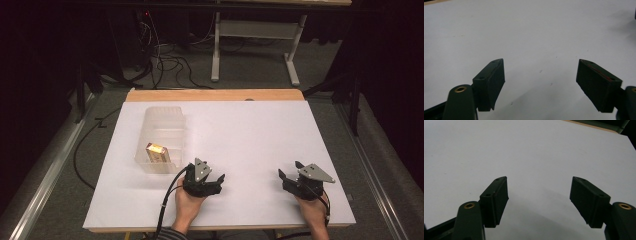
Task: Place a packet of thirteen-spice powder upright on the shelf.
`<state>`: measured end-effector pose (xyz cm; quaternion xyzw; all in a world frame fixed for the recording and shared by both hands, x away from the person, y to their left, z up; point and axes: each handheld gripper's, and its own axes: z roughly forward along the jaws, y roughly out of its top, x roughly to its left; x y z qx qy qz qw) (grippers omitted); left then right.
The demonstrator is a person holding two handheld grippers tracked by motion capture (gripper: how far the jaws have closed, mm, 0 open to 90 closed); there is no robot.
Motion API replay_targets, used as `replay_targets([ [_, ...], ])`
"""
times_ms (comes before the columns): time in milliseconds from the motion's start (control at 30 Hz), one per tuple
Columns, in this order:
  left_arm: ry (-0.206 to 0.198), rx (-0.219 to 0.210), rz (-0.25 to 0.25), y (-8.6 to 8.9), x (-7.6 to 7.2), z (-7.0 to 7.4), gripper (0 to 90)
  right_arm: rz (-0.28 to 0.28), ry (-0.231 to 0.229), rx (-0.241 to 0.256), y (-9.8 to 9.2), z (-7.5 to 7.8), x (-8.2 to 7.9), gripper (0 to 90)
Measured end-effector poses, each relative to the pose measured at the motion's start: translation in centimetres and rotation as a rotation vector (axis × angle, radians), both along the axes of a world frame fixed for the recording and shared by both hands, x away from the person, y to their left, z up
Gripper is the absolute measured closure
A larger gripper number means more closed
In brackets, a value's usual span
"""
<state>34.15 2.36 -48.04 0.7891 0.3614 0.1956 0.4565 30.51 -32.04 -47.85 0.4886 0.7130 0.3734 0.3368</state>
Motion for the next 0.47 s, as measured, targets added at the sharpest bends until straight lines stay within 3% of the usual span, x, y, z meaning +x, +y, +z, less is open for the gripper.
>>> replay_targets([
  [200,-0.005,-0.014,0.019,0.16,-0.02,-0.09,23.1,0.002,0.002,-0.002,0.0,0.0,0.02,31.1],
  [467,-0.018,0.011,0.018,-0.05,-0.16,-0.15,23.0,0.004,0.007,-0.001,0.01,0.0,0.01,31.0],
])
